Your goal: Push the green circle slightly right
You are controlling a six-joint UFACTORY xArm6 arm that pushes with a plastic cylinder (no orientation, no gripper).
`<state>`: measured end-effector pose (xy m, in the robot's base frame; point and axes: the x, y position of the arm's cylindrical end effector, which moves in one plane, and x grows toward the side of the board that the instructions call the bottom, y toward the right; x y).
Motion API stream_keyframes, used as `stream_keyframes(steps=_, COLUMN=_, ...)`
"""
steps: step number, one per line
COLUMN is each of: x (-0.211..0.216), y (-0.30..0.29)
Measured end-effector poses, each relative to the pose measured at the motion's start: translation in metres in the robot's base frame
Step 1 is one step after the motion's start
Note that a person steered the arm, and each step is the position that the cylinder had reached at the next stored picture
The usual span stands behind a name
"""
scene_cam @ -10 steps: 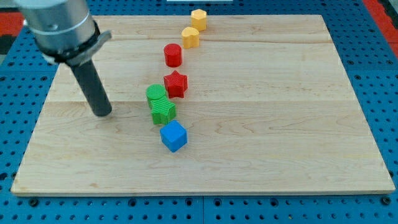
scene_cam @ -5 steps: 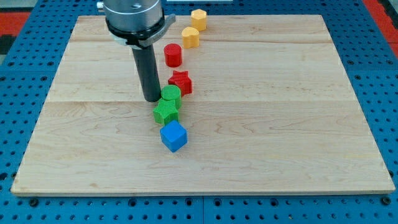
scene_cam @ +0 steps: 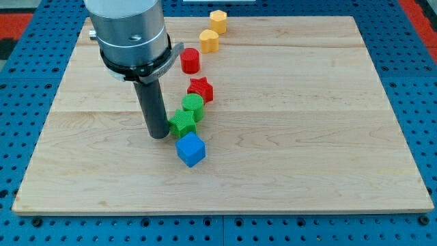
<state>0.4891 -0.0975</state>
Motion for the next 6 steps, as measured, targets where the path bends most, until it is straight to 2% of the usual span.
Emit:
stream_keyframes(steps=4, x=0.019, y=0.003)
stream_keyframes(steps=5, x=0.047, y=-0.001)
stream_keyframes(steps=6, x=0.082, y=0.022)
